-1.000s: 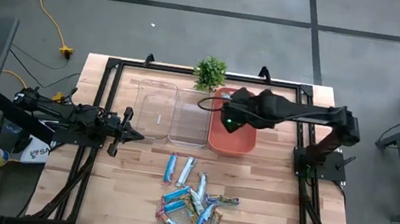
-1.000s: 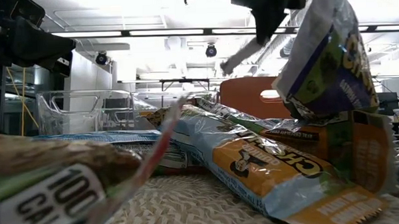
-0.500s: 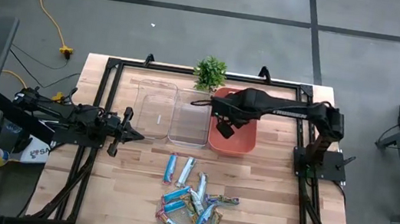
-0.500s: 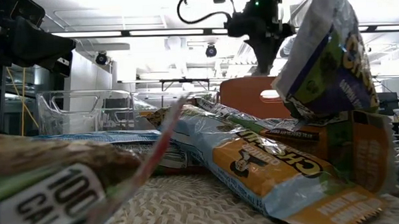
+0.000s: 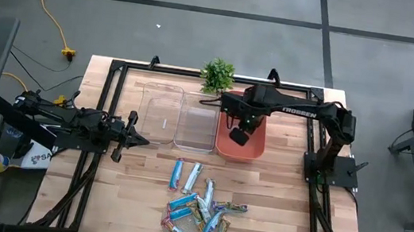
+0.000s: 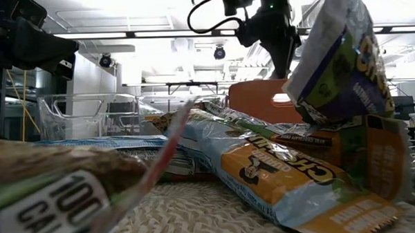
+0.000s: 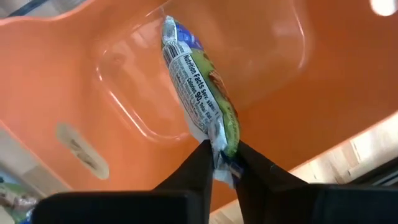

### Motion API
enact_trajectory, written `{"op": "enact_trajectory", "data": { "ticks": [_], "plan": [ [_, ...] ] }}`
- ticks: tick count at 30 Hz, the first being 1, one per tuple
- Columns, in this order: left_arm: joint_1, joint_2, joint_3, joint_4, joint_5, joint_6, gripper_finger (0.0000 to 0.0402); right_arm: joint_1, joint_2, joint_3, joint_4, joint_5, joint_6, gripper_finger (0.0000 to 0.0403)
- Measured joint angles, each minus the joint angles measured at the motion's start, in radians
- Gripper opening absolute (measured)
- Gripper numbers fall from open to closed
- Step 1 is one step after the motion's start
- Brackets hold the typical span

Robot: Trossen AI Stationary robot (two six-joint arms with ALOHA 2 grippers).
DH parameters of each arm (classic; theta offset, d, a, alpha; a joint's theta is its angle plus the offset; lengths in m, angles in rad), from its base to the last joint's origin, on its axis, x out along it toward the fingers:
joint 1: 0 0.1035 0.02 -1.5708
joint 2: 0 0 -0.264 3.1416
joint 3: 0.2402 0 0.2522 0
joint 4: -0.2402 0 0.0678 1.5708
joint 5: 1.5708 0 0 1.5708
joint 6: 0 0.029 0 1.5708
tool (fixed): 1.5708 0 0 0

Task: Pick and place Granola Bars by type
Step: Put the right green granola bar into the orange bin

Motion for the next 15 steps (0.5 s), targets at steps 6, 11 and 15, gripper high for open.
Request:
{"op": "enact_trajectory", "data": {
  "ticks": [6, 11, 15],
  "plan": [
    [0.0, 0.0, 0.0, 0.0, 0.0, 0.0, 0.0001, 0.002, 0.0, 0.0, -0.003, 0.032, -0.002, 0.0097],
    [0.0, 0.0, 0.0, 0.0, 0.0, 0.0, 0.0001, 0.002, 0.0, 0.0, -0.003, 0.058, -0.001, 0.0128],
    [0.0, 0.0, 0.0, 0.0, 0.0, 0.0, 0.0001, 0.006, -0.007, 0.0, 0.003, 0.071, -0.03, 0.0136]
  ]
}}
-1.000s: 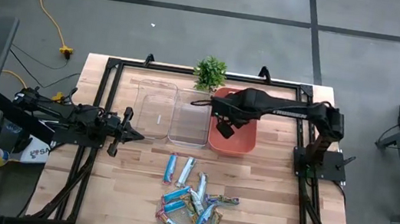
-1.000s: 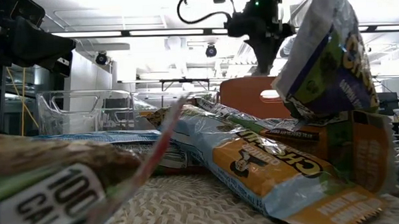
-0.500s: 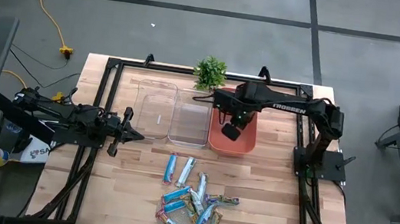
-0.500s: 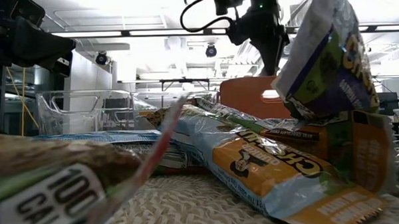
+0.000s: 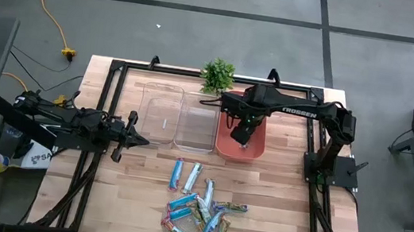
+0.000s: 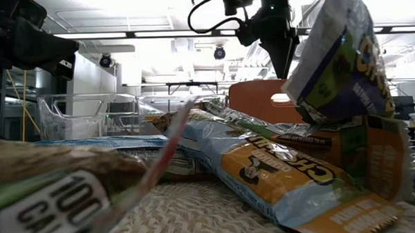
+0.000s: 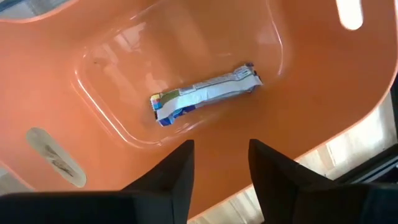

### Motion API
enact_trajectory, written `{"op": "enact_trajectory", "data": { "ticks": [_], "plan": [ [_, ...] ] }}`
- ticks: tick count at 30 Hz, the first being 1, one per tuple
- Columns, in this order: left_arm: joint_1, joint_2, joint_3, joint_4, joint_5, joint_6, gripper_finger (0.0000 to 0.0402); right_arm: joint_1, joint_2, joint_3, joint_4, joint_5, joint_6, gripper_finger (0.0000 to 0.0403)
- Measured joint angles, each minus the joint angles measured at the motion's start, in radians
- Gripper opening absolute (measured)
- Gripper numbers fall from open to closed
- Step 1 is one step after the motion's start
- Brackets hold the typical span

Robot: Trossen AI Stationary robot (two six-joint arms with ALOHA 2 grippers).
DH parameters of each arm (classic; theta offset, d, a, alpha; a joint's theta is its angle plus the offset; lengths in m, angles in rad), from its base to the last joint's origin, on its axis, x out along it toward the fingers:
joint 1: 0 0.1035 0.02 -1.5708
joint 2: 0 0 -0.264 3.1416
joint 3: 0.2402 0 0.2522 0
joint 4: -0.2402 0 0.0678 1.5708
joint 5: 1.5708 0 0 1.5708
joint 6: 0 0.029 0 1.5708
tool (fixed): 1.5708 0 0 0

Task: Pick and place Granola Bars by type
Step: Put the right green granola bar into the orange bin

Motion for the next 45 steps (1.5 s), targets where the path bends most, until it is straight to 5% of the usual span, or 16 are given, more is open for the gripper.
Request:
{"op": "enact_trajectory", "data": {
  "ticks": [20, 29, 45],
  "plan": [
    [0.0, 0.0, 0.0, 0.0, 0.0, 0.0, 0.0001, 0.23, -0.309, 0.002, 0.396, -0.082, -0.147, 0.0136],
    [0.0, 0.0, 0.0, 0.0, 0.0, 0.0, 0.0001, 0.437, -0.302, 0.002, 0.487, -0.163, -0.416, 0.0136],
    [0.0, 0.0, 0.0, 0.0, 0.0, 0.0, 0.0001, 0.746, -0.229, 0.002, 0.493, -0.14, -0.441, 0.0137]
  ]
}}
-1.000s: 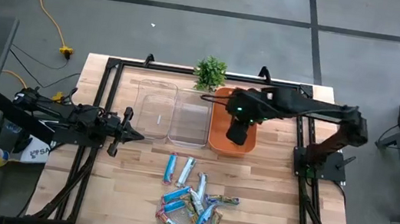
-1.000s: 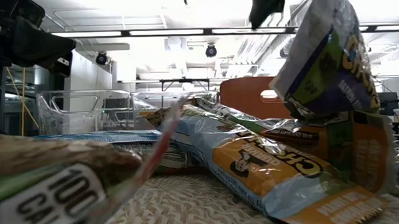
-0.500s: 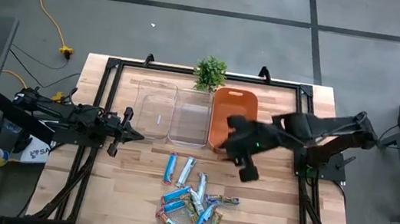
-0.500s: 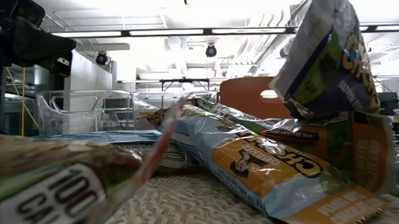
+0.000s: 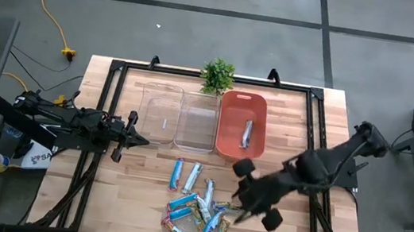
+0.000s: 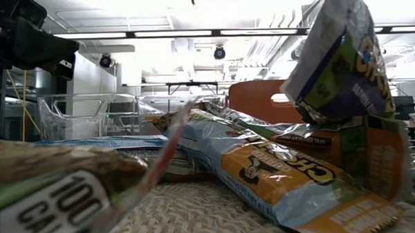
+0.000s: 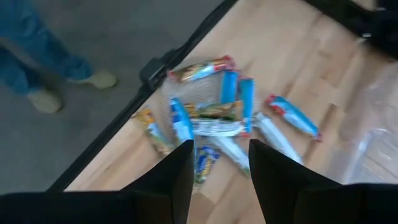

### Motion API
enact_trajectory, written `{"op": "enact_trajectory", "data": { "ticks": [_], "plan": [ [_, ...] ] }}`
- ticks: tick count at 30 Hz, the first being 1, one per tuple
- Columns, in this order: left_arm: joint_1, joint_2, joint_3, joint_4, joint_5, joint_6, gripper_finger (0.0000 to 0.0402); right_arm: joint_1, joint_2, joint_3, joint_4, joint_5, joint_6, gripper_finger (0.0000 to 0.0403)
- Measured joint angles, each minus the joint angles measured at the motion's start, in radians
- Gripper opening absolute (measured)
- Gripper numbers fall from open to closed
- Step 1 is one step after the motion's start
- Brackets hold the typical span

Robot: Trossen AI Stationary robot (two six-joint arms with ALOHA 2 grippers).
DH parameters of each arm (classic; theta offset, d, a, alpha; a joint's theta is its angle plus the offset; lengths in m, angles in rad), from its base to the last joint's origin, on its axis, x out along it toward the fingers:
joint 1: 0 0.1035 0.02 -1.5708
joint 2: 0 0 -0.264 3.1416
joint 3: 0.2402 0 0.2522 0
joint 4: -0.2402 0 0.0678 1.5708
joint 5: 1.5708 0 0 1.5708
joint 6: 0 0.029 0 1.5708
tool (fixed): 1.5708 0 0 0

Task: Pick and place Granola Bars by type
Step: Put the right green granola bar into the orange bin

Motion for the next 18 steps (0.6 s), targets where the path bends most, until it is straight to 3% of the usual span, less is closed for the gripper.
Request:
{"op": "enact_trajectory", "data": {
  "ticks": [8, 18],
  "plan": [
    [0.0, 0.0, 0.0, 0.0, 0.0, 0.0, 0.0001, 0.075, 0.169, 0.0, 0.024, 0.028, 0.0, 0.0137],
    [0.0, 0.0, 0.0, 0.0, 0.0, 0.0, 0.0001, 0.095, 0.369, -0.001, 0.103, -0.013, -0.024, 0.0137]
  ]
}}
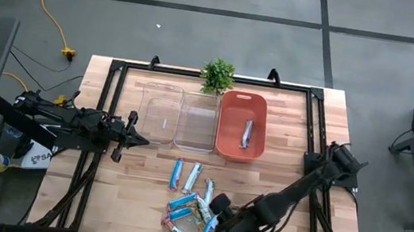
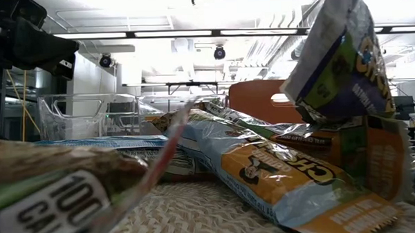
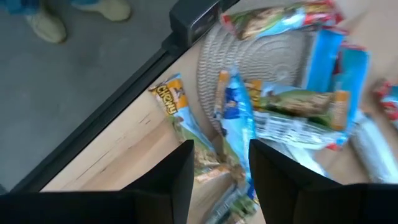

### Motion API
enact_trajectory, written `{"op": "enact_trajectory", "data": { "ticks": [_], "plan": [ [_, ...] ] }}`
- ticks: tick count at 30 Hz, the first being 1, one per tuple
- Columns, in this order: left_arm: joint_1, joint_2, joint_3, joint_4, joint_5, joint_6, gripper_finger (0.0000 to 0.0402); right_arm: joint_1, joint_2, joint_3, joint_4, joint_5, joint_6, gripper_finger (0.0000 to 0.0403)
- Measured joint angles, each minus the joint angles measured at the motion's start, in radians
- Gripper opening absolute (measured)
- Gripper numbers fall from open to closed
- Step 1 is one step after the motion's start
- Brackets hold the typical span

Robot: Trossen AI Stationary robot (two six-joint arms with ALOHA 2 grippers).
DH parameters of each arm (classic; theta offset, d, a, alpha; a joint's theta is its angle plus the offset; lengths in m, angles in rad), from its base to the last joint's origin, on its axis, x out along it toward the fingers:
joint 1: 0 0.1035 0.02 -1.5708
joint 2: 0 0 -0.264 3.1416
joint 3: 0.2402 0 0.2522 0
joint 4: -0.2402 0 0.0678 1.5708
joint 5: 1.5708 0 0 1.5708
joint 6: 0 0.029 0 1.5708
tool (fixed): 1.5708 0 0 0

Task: Pick and place Granola Bars by type
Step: Put the right green granola bar into the orange bin

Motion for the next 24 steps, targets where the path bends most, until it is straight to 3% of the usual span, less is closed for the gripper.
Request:
{"op": "enact_trajectory", "data": {
  "ticks": [7, 18, 24],
  "plan": [
    [0.0, 0.0, 0.0, 0.0, 0.0, 0.0, 0.0001, -0.014, 0.064, 0.0, 0.034, -0.05, -0.049, 0.0144],
    [0.0, 0.0, 0.0, 0.0, 0.0, 0.0, 0.0001, -0.068, 0.08, -0.002, 0.068, -0.052, -0.091, 0.02],
    [0.0, 0.0, 0.0, 0.0, 0.0, 0.0, 0.0001, -0.073, 0.085, -0.109, 0.167, -0.055, -0.133, 0.021]
  ]
}}
